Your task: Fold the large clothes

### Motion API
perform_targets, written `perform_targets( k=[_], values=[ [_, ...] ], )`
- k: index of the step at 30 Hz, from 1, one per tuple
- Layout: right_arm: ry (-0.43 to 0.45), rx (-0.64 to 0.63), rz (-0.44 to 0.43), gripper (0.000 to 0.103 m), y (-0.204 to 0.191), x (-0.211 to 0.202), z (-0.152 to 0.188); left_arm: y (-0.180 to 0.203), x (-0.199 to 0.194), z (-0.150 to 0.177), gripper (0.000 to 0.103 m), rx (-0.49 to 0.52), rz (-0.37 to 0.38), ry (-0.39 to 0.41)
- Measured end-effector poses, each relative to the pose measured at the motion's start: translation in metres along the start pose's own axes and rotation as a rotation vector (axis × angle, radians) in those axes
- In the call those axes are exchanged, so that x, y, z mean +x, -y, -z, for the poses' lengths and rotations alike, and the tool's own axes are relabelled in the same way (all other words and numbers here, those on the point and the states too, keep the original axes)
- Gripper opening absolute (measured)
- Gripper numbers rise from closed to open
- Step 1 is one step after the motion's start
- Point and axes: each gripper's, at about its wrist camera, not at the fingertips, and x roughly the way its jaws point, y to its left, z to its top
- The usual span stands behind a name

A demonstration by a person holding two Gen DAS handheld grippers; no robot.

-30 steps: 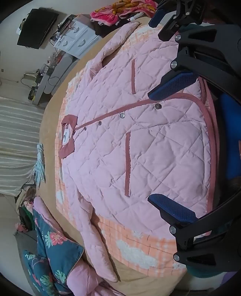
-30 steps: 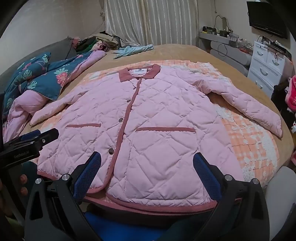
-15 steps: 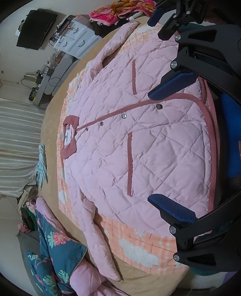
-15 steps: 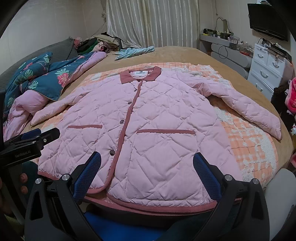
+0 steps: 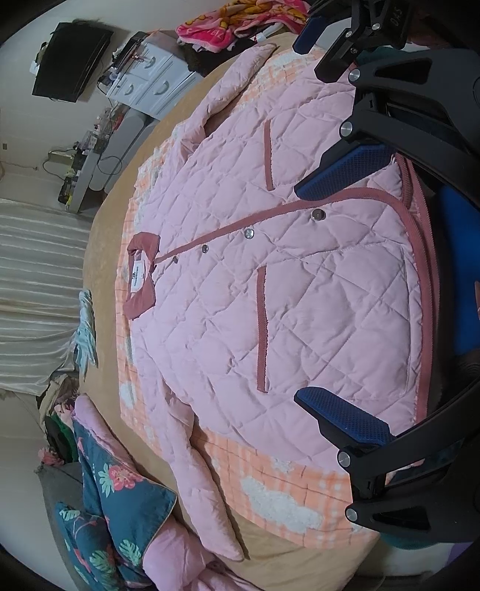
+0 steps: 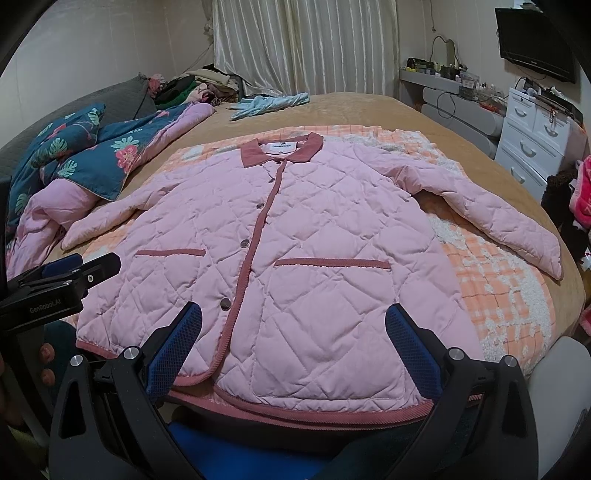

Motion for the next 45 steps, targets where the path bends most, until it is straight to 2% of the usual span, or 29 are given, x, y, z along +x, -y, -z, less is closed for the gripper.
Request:
perform_targets(
  k=[30,45],
  values=[
    [-0.002,0.003,0.008,0.099,0.001,0.004,-0.004,0.007,-0.005,-0.007,0.095,0.009,-0.007,0.012],
    [0.033,0.053,0.062,0.099,0.036,0.009,-0.047,0.012,0.02,-0.05,0.095,0.009,-0.001,0.01]
  ],
)
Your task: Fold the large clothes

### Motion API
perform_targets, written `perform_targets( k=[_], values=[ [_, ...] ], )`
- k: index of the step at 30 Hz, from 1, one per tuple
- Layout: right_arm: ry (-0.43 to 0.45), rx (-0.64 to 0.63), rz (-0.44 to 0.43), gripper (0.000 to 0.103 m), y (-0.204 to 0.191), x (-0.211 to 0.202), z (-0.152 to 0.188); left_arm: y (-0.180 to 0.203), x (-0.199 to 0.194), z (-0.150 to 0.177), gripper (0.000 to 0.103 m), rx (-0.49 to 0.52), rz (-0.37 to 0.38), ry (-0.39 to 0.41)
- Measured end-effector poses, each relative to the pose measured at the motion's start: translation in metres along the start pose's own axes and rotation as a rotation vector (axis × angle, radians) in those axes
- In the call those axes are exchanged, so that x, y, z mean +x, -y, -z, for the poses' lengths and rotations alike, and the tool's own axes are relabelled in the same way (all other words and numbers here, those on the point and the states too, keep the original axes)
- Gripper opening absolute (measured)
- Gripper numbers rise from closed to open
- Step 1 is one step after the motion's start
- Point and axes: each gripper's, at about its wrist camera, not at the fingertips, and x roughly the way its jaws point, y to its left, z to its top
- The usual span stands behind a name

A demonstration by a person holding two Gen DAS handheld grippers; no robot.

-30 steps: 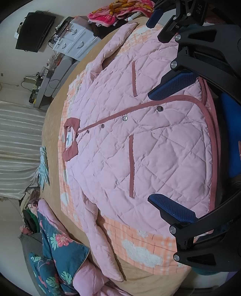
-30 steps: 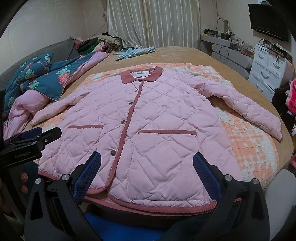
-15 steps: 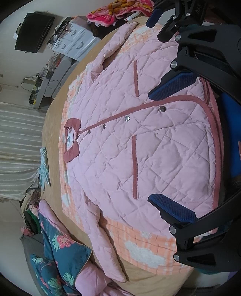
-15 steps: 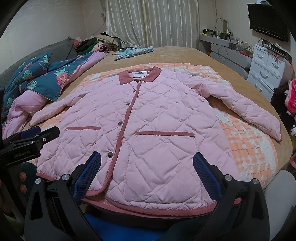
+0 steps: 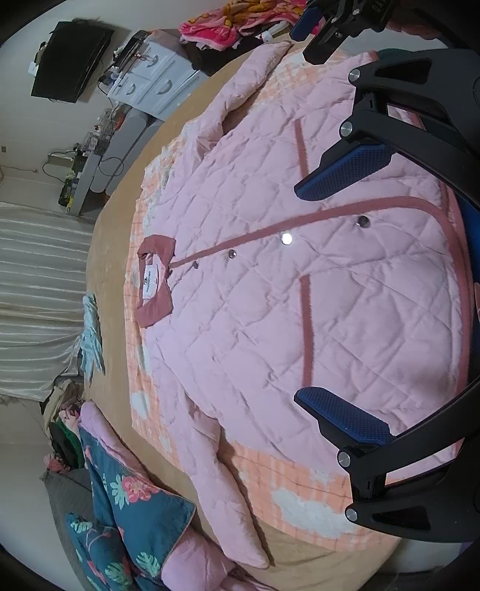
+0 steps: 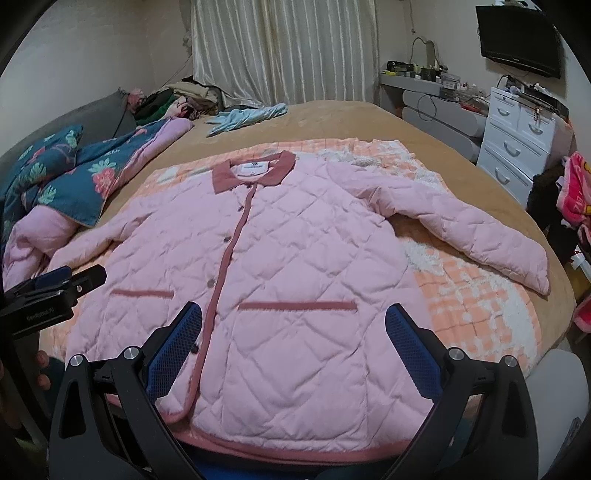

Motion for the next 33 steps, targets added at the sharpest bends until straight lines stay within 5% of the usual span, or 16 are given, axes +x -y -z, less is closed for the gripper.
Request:
perform_targets(
  k=[18,33],
  values=[
    [0.007,0.09,-0.011,0.099,0.029,0.04,-0.063,0.029,0.045,-0.062,0.095,0.009,0.02,-0.003],
    [-0.023,0.168,0.087,0.099,0.077,0.096,-0.094,0.06,0.104,-0.098,0.095,0.025,0.033,-0.048]
  ],
)
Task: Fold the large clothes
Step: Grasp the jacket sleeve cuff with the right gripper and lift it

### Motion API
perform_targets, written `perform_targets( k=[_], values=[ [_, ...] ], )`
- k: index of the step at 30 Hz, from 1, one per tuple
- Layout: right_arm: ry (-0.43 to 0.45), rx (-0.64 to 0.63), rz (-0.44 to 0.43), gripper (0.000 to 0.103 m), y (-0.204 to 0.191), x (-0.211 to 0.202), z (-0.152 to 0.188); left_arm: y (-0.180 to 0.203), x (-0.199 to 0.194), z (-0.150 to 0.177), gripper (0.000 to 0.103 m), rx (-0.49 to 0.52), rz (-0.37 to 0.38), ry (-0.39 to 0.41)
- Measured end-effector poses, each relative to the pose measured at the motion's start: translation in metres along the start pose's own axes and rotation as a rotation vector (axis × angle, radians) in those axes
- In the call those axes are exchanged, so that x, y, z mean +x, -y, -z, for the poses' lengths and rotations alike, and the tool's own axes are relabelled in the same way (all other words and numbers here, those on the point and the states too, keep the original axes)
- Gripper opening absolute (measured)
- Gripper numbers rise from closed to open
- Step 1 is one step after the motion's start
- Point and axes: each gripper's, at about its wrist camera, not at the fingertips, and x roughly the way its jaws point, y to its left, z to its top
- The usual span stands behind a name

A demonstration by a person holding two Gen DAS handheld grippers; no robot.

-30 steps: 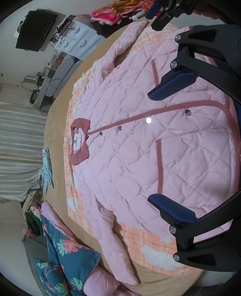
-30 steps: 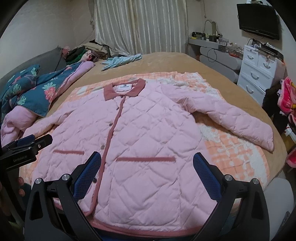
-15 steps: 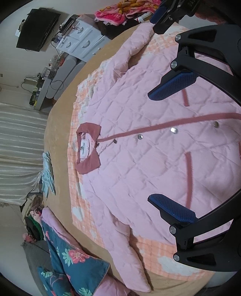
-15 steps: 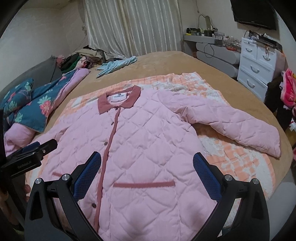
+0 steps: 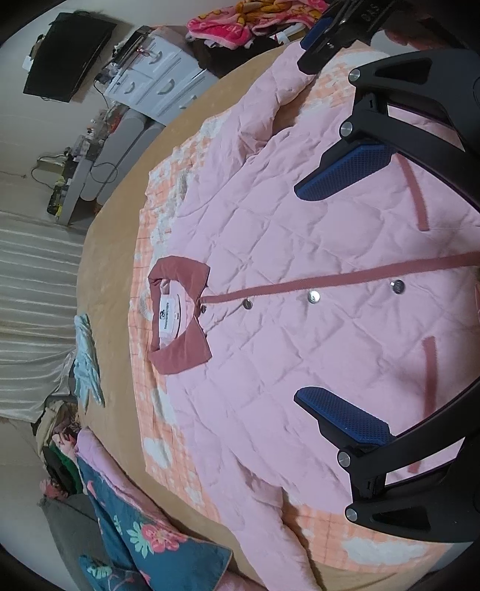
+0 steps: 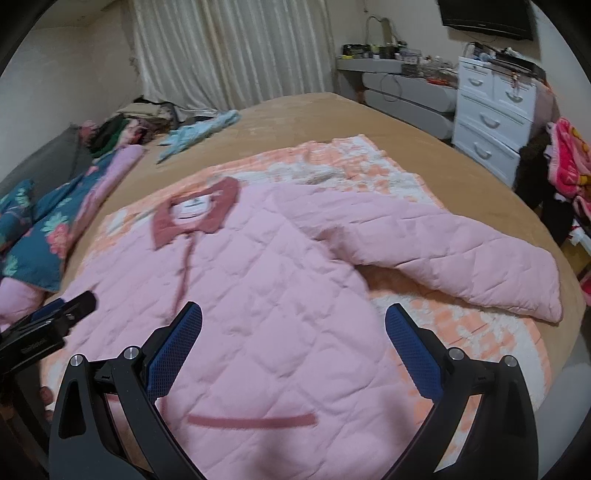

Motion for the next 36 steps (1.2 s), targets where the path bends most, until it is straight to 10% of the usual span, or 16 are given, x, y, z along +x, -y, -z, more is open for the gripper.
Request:
perform_targets(
  k=[36],
  values=[
    [-0.077,0.731,0.207,0.099,0.246,0.109,0.021,0.042,0.132,-0.031,0.095,0.05,0.016,-0.11]
  ],
)
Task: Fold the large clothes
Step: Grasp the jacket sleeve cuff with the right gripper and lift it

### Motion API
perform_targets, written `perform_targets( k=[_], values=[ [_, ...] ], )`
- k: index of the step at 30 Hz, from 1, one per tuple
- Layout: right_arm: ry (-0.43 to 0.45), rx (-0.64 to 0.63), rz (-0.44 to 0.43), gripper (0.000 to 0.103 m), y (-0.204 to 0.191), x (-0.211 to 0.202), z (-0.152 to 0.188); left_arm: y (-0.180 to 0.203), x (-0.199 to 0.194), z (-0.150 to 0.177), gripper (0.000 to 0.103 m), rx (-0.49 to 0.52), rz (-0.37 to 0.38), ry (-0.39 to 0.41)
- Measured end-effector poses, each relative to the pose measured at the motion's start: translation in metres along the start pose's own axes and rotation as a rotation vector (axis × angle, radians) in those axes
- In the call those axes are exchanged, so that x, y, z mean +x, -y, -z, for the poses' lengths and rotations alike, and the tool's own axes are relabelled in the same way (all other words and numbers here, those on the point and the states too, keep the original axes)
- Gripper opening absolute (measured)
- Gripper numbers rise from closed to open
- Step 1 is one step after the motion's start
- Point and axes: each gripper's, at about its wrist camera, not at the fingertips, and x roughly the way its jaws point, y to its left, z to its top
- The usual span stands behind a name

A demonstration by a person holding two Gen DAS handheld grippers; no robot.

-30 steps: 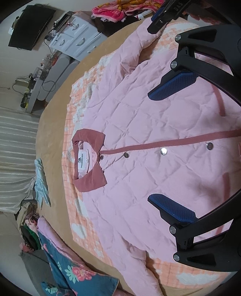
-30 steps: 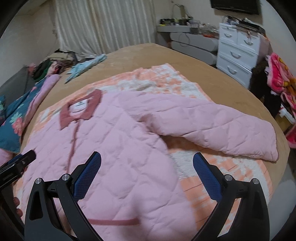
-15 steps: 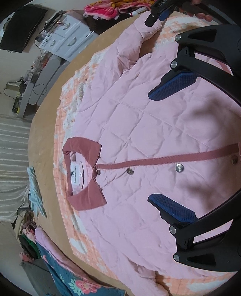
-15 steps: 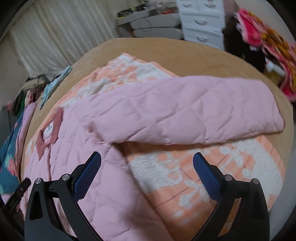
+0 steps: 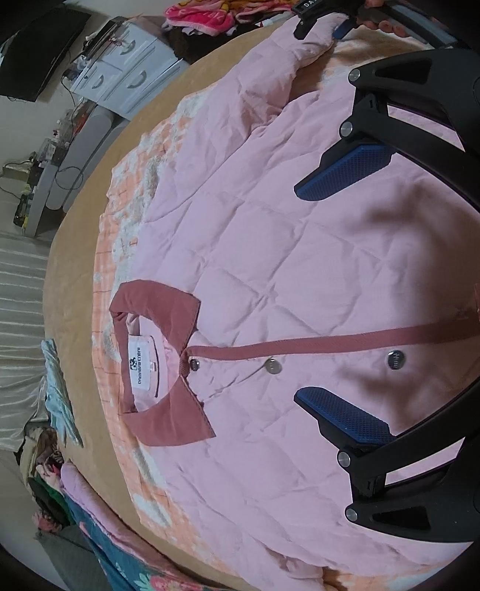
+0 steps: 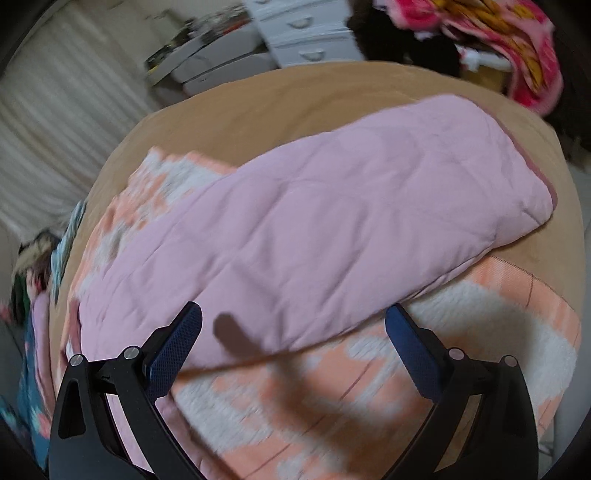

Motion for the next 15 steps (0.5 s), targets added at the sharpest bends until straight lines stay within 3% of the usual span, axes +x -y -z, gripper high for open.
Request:
perform_targets(
  k=[7,15],
  values=[
    [0.018,0.182,-0.033,0.099,0.041,0.017,-0.027,-0.007,0.01,-0.012,0.095,-0.017,-0.026,0.002],
    [0.087,0.249,-0.042,0.099,0.055,0.028,-0.05,-0.013,0.019,-0.019,0.095,-0.019,-0.046,-0.009]
  ],
)
